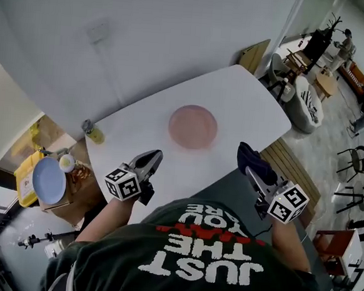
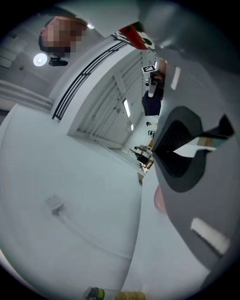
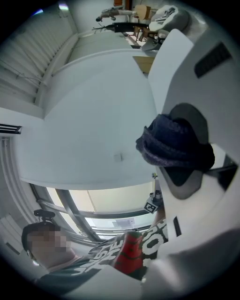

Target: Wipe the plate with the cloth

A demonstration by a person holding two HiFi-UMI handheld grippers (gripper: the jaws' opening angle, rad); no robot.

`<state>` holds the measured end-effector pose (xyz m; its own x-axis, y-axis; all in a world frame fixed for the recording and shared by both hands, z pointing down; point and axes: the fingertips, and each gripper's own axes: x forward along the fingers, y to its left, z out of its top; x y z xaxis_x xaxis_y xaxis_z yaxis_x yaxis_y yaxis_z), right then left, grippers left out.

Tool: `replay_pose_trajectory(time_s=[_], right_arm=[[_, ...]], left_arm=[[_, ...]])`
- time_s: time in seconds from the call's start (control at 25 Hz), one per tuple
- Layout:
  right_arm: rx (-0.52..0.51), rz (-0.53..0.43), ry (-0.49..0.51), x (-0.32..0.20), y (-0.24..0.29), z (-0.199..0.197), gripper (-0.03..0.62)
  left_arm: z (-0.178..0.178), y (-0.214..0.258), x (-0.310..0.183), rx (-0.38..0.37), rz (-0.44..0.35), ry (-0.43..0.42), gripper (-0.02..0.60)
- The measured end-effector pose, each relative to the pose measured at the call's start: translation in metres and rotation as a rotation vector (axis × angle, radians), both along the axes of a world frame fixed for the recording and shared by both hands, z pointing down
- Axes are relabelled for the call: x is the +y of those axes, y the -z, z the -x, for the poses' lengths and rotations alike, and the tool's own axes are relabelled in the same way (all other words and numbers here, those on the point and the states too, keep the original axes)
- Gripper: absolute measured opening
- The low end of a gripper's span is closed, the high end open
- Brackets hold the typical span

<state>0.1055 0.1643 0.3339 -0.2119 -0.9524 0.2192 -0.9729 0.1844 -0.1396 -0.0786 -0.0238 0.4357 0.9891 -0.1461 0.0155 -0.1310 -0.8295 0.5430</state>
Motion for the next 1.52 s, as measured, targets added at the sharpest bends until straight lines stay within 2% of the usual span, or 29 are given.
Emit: replay_pose_trajectory(time_s=[0.2, 0.4, 0.52, 0.6, 0.72, 0.88, 1.0, 1.12, 1.2, 1.36, 1.52], right_arm=[[-0.057, 0.055, 0.137, -0.066, -0.032, -0.051, 0.074], [-0.086, 0.087, 0.359, -0.143, -0.072, -0.082, 0.075], [-0.099, 0.108, 0.477, -0.177, -0.093, -0.093, 0.075], [-0.1, 0.132, 0.533, -0.193, -0.106, -0.097, 0.074], [-0.105, 0.173, 0.576, -0.204, -0.124, -0.095, 0.074], [-0.063, 0.213, 0.592, -0.219, -0.144, -0.087, 0.075], [-0.045, 0.241, 0.586, -0.231, -0.161, -0.078, 0.074], [-0.011, 0.276, 0.588, -0.244, -0.18, -0.072, 0.074], [0.021, 0.298, 0.602, -0.254, -0.193, -0.068, 0.075], [0.112, 0.342, 0.663, -0.272, -0.222, -0.055, 0.074], [0.2, 0.381, 0.732, -0.285, -0.25, -0.037, 0.075]], left_arm=[[-0.023, -0.043, -0.023, -0.13, 0.064, 0.122, 0.008], [-0.034, -0.077, -0.046, -0.263, 0.095, 0.284, 0.007], [-0.045, -0.092, -0.056, -0.301, 0.14, 0.379, 0.007], [-0.054, -0.103, -0.058, -0.33, 0.189, 0.41, 0.008], [-0.065, -0.132, -0.063, -0.407, 0.283, 0.419, 0.008], [-0.086, -0.169, -0.086, -0.488, 0.36, 0.368, 0.009], [-0.102, -0.192, -0.101, -0.508, 0.414, 0.319, 0.045], [-0.118, -0.218, -0.108, -0.528, 0.503, 0.285, 0.119], [-0.126, -0.232, -0.11, -0.544, 0.549, 0.284, 0.131], [-0.131, -0.255, -0.117, -0.628, 0.564, 0.298, 0.13], [-0.13, -0.262, -0.123, -0.652, 0.567, 0.335, 0.068]])
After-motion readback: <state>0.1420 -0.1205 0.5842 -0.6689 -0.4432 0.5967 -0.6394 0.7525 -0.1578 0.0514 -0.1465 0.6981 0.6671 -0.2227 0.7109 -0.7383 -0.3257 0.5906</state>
